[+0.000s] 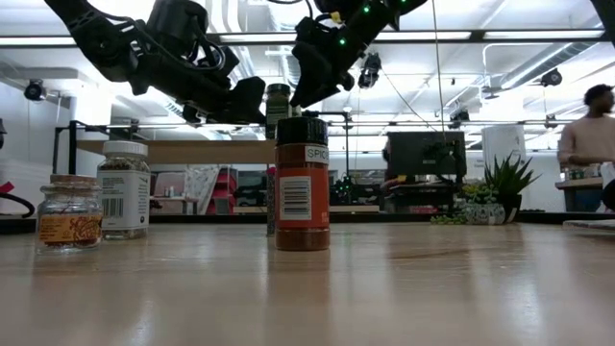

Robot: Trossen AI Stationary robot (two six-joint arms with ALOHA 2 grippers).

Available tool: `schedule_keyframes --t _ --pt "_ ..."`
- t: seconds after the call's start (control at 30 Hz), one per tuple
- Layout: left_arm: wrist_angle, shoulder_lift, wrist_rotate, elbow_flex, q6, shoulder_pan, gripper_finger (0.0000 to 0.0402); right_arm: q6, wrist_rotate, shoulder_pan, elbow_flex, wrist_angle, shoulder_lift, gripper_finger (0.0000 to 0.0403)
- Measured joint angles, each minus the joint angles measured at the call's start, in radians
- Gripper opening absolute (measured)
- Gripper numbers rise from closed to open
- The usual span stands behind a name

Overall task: Shelf spices
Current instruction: Put the green seasoning bottle on the shelf

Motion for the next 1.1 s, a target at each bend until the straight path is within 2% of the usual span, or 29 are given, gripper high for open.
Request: schedule_keyframes --t 0.47,0.6,0.7,0.87,1.1 --pt "0.006 0.000 -0.016 0.000 0.016 0.003 0.0207 -0.020 0.015 0.057 0.000 -0.029 -0.015 0.0181" --pt "0.006 0.000 -0.015 0.000 0.016 0.014 0.0207 -0.020 0.097 0.071 0.000 -0.059 -0.029 0.0181" --pt "0.018 0.000 -0.014 0.000 0.016 0.031 0.0207 -0.014 0.116 0.075 0.000 -0.078 -0.044 0.0181" --pt "0.053 0.000 0.099 0.001 -0.013 0.054 0.0207 0.000 0.114 0.084 0.001 -0.078 -0.059 0.0181" --pt "0.049 0.000 0.142 0.009 -0.018 0.054 0.0207 0.000 0.115 0.097 0.001 -0.105 -0.067 0.0181"
